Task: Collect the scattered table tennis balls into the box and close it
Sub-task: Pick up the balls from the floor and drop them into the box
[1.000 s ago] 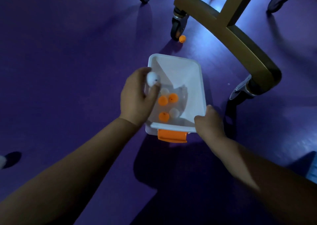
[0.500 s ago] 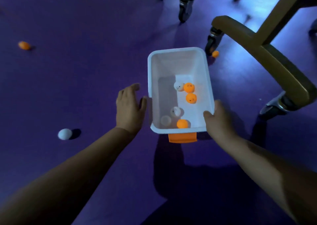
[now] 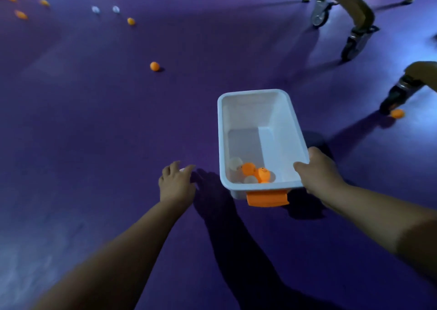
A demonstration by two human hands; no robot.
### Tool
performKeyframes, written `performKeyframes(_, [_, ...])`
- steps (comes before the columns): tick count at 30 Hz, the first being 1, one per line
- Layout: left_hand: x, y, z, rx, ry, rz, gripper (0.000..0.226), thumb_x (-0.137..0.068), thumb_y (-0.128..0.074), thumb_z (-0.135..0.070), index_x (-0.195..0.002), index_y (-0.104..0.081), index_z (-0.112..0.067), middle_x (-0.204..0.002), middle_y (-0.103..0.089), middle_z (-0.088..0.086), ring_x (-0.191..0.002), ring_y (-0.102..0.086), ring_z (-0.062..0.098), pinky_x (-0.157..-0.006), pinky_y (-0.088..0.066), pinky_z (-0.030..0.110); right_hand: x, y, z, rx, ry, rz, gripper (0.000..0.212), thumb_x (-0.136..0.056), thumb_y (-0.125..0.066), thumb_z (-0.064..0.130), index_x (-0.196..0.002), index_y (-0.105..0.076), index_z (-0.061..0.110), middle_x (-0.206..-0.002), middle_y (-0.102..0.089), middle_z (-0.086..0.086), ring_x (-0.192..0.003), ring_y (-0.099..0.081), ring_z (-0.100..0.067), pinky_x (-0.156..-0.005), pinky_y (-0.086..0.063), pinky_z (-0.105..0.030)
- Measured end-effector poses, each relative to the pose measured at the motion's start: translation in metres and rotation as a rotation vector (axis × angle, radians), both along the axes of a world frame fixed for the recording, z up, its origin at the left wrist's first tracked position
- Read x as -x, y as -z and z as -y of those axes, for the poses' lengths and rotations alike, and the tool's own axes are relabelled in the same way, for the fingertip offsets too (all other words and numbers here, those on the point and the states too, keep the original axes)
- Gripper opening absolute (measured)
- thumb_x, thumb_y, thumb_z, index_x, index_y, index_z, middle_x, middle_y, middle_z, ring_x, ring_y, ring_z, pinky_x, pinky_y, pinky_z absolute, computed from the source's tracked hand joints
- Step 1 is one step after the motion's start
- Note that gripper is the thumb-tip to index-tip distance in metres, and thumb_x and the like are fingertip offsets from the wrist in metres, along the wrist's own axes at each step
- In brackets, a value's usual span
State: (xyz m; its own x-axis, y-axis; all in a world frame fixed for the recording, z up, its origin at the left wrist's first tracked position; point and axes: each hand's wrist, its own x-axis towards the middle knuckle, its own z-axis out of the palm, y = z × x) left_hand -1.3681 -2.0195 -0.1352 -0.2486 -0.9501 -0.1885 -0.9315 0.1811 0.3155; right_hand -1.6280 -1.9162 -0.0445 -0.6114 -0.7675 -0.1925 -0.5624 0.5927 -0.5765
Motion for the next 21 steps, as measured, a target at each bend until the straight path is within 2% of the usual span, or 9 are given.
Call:
performKeyframes(6, [-0.007, 0.024, 0.006, -0.075, 0.012, -0.040, 0.055, -0.087, -0.045, -0.003, -0.137, -0.041, -0.024, -0.151, -0.020, 0.007, -0.132, -0.025, 0.033, -0.102, -0.036, 0.042, -0.019, 0.016, 0.015, -0.011, -0.042, 0.030, 0.009, -0.091, -0.050, 0.017, -0.097, -0.046, 0.010, -0.082, -0.049, 0.001, -0.077, -0.054, -0.026, -0.064, -0.051, -0.039])
performKeyframes(9, [-0.011, 0.032, 0.014, -0.098, -0.039, -0.174, 0.057, -0.086, -0.043, 0.003, -0.137, -0.041, -0.021, -0.144, -0.027, 0.010, -0.122, -0.038, 0.031, -0.095, -0.043, 0.040, -0.024, 0.024, 0.013, -0.005, -0.030, 0.058, 0.009, -0.092, -0.050, 0.017, -0.096, -0.046, 0.010, -0.086, -0.052, -0.002, -0.076, -0.054, -0.025, -0.062, -0.049, -0.036])
performKeyframes(11, [-0.011, 0.031, 0.023, -0.134, -0.113, -0.237, 0.051, -0.089, -0.043, -0.001, -0.138, -0.040, -0.018, -0.138, -0.032, 0.014, -0.112, -0.048, 0.035, -0.089, -0.045, 0.040, -0.026, 0.028, 0.012, 0.009, -0.031, 0.072, 0.010, -0.091, -0.050, 0.017, -0.098, -0.047, 0.010, -0.092, -0.055, -0.005, -0.080, -0.056, -0.027, -0.064, -0.050, -0.037])
performKeyframes(13, [-0.005, 0.020, 0.030, -0.136, -0.274, -0.314, 0.040, -0.094, -0.043, -0.012, -0.133, -0.044, -0.016, -0.133, -0.035, 0.017, -0.104, -0.051, 0.038, -0.082, -0.042, 0.038, -0.026, 0.030, 0.012, 0.028, -0.039, 0.069, 0.009, -0.092, -0.050, 0.016, -0.098, -0.047, 0.010, -0.095, -0.055, -0.004, -0.083, -0.055, -0.025, -0.066, -0.045, -0.033])
performKeyframes(15, [0.010, -0.001, 0.035, -0.048, -0.410, -0.481, 0.034, -0.095, -0.045, -0.021, -0.128, -0.047, -0.013, -0.129, -0.039, 0.016, -0.100, -0.051, 0.033, -0.077, -0.036, 0.032, -0.025, 0.034, 0.014, 0.048, -0.047, 0.061, 0.008, -0.092, -0.050, 0.016, -0.097, -0.047, 0.010, -0.095, -0.055, -0.002, -0.083, -0.054, -0.022, -0.068, -0.041, -0.029])
performKeyframes(16, [0.018, -0.013, 0.037, 0.041, -0.441, -0.595, 0.032, -0.095, -0.047, -0.025, -0.125, -0.048, -0.013, -0.124, -0.042, 0.013, -0.093, -0.051, 0.026, -0.076, -0.034, 0.030, -0.024, 0.035, 0.016, 0.057, -0.045, 0.062, 0.008, -0.092, -0.050, 0.016, -0.097, -0.048, 0.010, -0.095, -0.055, -0.002, -0.083, -0.054, -0.022, -0.067, -0.040, -0.029])
performKeyframes(18, [0.034, -0.039, 0.038, 0.231, -0.434, -0.812, 0.029, -0.092, -0.052, -0.036, -0.115, -0.052, -0.016, -0.110, -0.047, 0.003, -0.079, -0.048, 0.010, -0.070, -0.037, 0.030, -0.022, 0.039, 0.020, 0.072, -0.039, 0.075, 0.010, -0.092, -0.049, 0.015, -0.098, -0.049, 0.008, -0.094, -0.057, -0.002, -0.080, -0.055, -0.021, -0.063, -0.041, -0.029])
performKeyframes(20, [0.050, -0.059, 0.040, 0.308, -0.299, -0.862, 0.032, -0.088, -0.055, -0.043, -0.111, -0.056, -0.021, -0.105, -0.051, -0.002, -0.079, -0.049, 0.005, -0.068, -0.045, 0.030, -0.020, 0.044, 0.026, 0.079, -0.032, 0.101, 0.010, -0.092, -0.049, 0.015, -0.098, -0.049, 0.008, -0.094, -0.058, -0.003, -0.077, -0.055, -0.019, -0.056, -0.041, -0.028])
performKeyframes(21, [0.056, -0.065, 0.038, 0.274, -0.225, -0.836, 0.037, -0.086, -0.058, -0.044, -0.116, -0.055, -0.023, -0.109, -0.050, -0.003, -0.085, -0.050, 0.005, -0.072, -0.047, 0.028, -0.019, 0.046, 0.030, 0.084, -0.028, 0.109, 0.009, -0.091, -0.048, 0.015, -0.097, -0.049, 0.008, -0.093, -0.059, -0.004, -0.075, -0.055, -0.018, -0.055, -0.041, -0.027])
